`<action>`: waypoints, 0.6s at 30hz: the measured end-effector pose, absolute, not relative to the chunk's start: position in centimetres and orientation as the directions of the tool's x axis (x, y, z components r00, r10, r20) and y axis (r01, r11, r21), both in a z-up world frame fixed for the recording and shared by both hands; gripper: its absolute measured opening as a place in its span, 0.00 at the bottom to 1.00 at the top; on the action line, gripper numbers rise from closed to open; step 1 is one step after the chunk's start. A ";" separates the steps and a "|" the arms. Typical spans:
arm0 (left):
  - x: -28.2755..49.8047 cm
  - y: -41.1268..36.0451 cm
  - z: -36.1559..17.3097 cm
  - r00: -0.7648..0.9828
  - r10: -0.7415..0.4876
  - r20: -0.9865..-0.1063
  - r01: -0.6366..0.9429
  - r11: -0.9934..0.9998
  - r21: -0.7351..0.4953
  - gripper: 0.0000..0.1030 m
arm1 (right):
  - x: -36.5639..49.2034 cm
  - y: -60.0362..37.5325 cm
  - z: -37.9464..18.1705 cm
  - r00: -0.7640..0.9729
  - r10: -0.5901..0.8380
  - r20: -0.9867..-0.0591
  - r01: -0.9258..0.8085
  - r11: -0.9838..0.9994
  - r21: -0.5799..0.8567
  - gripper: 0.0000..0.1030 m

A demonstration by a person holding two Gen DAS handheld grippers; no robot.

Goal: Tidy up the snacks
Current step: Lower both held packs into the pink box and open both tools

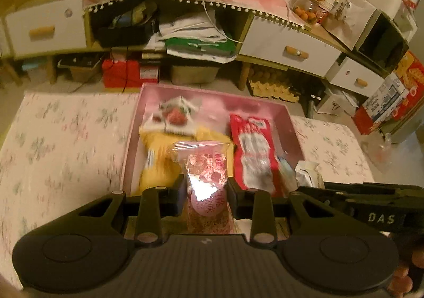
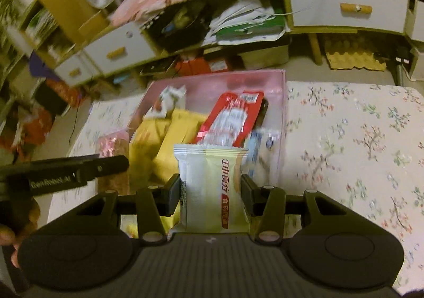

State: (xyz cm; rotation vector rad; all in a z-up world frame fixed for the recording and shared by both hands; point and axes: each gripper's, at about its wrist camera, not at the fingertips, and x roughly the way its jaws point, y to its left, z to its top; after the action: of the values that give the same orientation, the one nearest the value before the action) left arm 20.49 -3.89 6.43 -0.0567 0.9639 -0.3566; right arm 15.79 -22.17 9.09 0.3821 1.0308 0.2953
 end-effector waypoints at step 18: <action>28.6 -8.6 2.8 0.518 -0.384 -0.764 0.256 0.922 -0.290 0.43 | 22.2 -24.9 5.5 0.564 0.407 -0.719 0.162 0.799 0.580 0.43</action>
State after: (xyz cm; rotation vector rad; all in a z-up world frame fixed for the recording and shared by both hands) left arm 28.58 -8.61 2.84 -0.1475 0.9523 -0.3853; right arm 22.19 -24.92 5.53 0.6551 0.9787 0.1568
